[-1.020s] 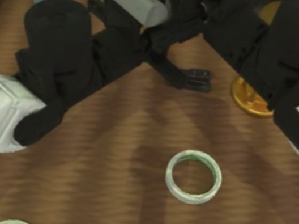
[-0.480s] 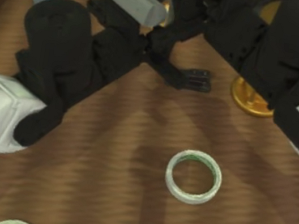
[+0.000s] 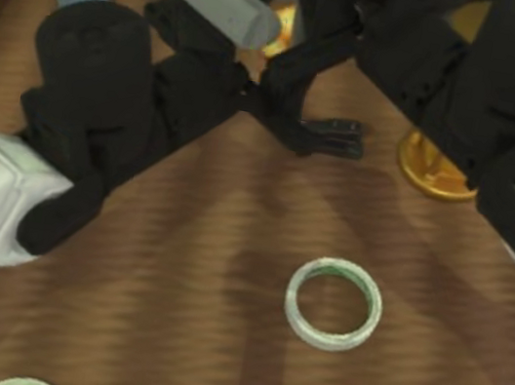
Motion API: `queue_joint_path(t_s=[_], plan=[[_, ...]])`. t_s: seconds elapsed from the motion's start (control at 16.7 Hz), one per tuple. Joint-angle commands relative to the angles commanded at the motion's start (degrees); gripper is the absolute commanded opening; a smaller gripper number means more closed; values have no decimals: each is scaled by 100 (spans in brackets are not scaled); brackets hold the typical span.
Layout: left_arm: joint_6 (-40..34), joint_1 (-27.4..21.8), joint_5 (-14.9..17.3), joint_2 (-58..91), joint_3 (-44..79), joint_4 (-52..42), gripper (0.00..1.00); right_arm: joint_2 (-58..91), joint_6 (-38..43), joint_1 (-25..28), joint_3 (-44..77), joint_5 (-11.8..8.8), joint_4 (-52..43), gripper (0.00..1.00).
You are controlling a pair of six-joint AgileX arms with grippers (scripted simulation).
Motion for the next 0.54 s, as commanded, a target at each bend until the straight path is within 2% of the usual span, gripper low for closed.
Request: queue_joint_path(t_s=[0.42,0.54], plan=[[-8,277,150,-1472,-1223,-225,100,-545,23,-564,-531,-609,8,0],[-8,297,166,-1567,-1312,-237,100,-591,26,-611,-578,-665,8,0]])
